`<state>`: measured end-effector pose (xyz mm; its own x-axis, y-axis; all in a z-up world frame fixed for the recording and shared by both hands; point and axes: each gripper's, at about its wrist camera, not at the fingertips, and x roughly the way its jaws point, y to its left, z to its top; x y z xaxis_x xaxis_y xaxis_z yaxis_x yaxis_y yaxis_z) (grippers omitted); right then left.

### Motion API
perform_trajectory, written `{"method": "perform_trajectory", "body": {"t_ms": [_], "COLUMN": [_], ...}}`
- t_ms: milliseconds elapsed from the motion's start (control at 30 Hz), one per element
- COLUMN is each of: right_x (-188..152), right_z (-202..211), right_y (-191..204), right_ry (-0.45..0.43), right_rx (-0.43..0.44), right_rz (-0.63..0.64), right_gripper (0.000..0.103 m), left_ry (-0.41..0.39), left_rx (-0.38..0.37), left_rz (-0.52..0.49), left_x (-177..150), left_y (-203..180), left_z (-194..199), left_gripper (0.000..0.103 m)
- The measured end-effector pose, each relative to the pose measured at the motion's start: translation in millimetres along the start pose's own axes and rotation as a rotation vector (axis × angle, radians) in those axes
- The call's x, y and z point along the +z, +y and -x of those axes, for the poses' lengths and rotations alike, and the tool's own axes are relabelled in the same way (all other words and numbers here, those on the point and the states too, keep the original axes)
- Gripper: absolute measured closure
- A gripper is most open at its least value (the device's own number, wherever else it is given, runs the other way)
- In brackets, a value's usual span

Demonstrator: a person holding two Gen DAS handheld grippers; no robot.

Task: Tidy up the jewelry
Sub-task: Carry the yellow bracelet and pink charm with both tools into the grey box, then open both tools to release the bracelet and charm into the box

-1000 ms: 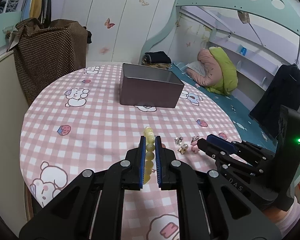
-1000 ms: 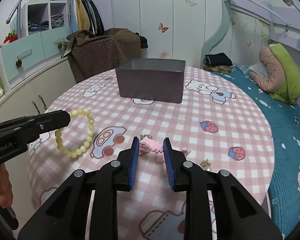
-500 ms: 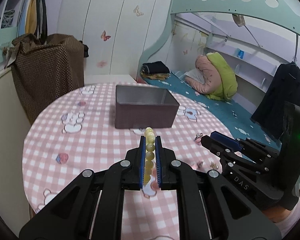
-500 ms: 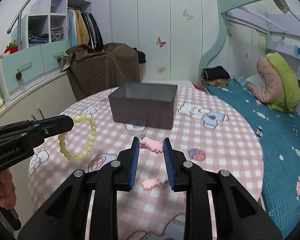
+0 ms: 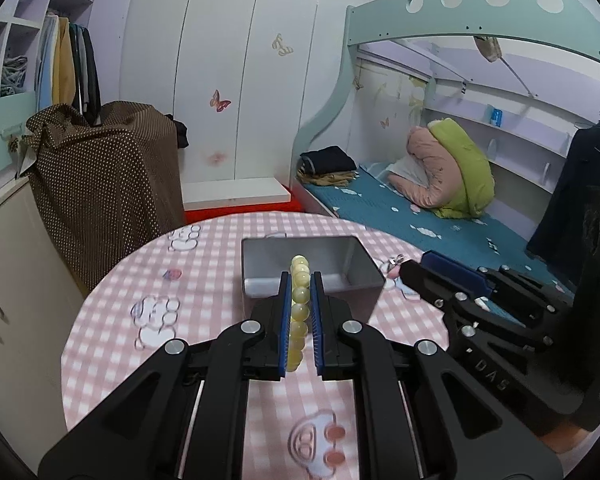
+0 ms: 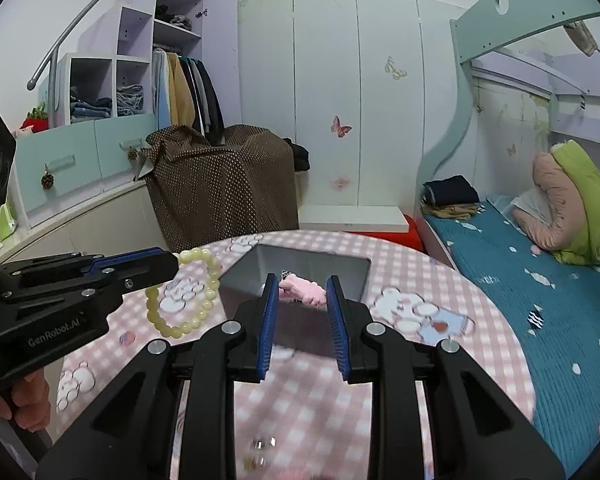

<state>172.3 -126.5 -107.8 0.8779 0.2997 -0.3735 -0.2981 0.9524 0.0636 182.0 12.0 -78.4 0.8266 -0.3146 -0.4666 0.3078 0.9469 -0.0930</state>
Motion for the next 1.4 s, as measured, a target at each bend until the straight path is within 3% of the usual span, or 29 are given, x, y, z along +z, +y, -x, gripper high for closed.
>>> {"method": "perform_trajectory", "body": {"t_ms": [400,833,967,1100,1400], "right_x": [4,-5,-5,-4,-5], "right_z": [-54,-75,-73,-70,-70], "right_y": [-21,-30,-34,-38,-44], "right_ry": [0.056,0.097,0.085,0.072,0.074], "right_rx": [0.039,0.045,0.028,-0.002,-0.011], "right_rz": [-0.022,-0.065,-0.083,-0.107,-0.132], "right_gripper": [0.079,0.078,0.067,0.049,0.047], "left_ry": [0.023,0.040,0.040,0.040,0.057], "left_rx": [-0.005,0.003,0.004,0.007,0.033], "left_rz": [0.011,0.045,0.046,0.043,0.063], "left_x": [15,15,16,17,19], "left_y": [1,17,16,15,19], "left_z": [-54,-82,-83,-83,-94], "left_gripper": [0.094,0.094,0.094,0.094,0.093]}}
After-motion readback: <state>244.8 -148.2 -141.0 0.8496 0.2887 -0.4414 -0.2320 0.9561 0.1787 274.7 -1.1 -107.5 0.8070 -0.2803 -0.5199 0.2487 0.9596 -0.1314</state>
